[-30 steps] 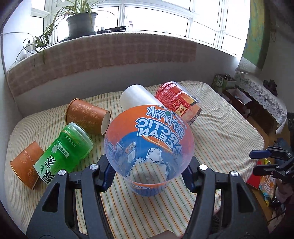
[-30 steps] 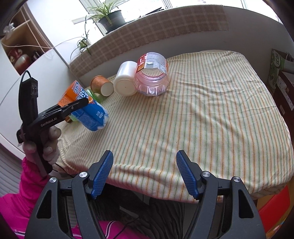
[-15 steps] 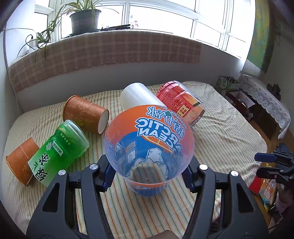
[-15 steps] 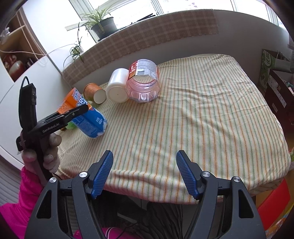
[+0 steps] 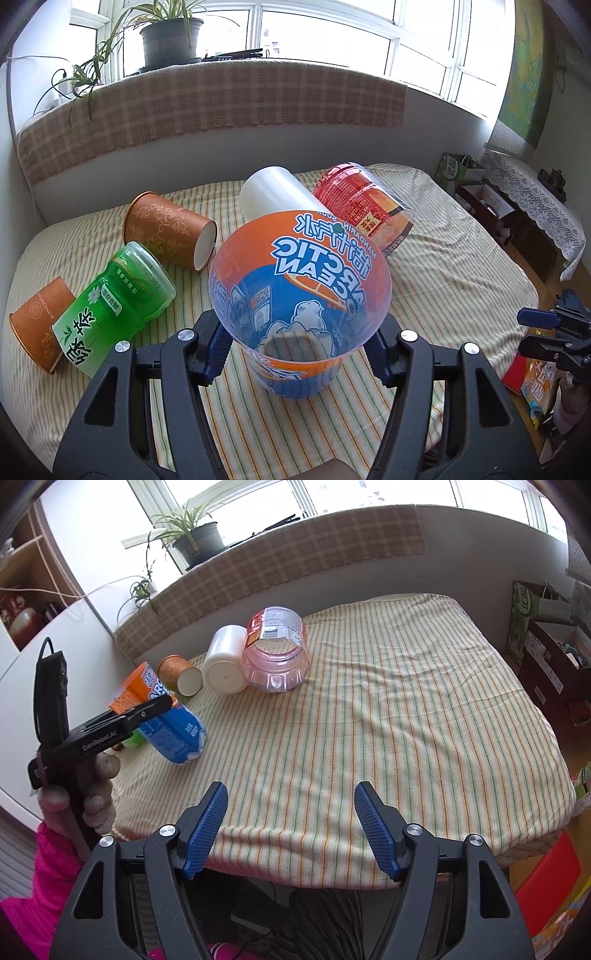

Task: Flip cup upright
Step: 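Lift the cup with the left gripper and rotate it rim-up, then lower the cup base-first onto the bed and open the left gripper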

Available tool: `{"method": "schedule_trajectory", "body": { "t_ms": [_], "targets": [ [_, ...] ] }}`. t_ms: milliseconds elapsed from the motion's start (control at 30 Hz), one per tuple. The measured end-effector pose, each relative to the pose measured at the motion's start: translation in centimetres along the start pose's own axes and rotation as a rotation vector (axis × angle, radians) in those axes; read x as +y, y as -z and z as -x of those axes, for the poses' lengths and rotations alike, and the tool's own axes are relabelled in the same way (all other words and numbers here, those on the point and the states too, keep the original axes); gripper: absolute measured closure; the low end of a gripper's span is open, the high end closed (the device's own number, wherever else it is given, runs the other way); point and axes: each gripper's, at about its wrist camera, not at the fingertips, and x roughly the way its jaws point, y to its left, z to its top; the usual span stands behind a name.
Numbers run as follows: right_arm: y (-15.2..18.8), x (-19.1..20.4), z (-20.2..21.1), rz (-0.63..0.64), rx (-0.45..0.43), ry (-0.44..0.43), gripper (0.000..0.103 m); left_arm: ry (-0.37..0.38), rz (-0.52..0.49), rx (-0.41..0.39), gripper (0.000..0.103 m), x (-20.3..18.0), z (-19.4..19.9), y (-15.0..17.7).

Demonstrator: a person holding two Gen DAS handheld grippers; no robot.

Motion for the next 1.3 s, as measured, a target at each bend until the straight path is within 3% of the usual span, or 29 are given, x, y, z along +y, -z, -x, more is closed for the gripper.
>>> {"method": "schedule_trajectory", "body": {
  "t_ms": [400,667,1100,1300],
  "targets": [
    [0.2,0.1,0.0,0.001,0.003,-0.01,0.032,0.042,0.03,0.05,0.025,0.4,-0.8,0.8],
    [-0.4,1.0,0.2,0.019,-0.023,-0.008,0.032,-0.001,0.043,0.062,0.024,1.5,1.0,2.5],
    [-1.8,4.3,-0.2,0.087,-0.068,-0.017,0.032,-0.08,0.063,-0.021,0.024,2.8,6.8,4.5],
    [-2.0,5.2,0.1,0.092,-0.103,-0.013,0.032,-0.132,0.105,-0.116,0.023,2.4,10.1,4.1]
  ]
}}
